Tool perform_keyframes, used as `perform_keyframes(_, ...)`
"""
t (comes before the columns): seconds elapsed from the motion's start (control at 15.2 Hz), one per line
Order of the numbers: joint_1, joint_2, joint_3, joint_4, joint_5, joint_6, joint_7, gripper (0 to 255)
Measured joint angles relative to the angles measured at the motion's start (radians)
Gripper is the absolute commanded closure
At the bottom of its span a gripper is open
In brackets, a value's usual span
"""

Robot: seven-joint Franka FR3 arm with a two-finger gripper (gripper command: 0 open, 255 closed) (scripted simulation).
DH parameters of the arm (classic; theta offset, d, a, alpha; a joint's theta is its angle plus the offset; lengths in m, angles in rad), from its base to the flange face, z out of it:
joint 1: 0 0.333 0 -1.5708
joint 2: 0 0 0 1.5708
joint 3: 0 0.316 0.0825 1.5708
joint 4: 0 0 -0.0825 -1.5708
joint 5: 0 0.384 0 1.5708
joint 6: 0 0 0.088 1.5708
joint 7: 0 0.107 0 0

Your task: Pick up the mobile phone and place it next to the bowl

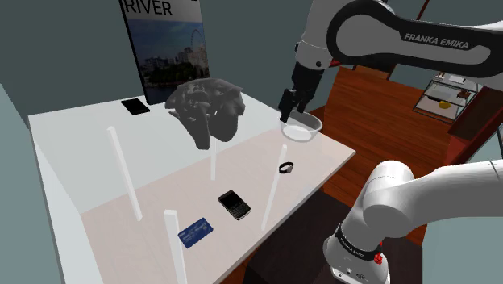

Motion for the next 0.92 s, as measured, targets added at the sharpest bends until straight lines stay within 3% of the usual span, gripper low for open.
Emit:
perform_keyframes(0.46,0.039,-0.02,0.068,-0.132,0.049,0.13,0.063,0)
perform_keyframes(0.92,0.099,0.04,0.182,-0.282,0.121,0.372,0.157,0)
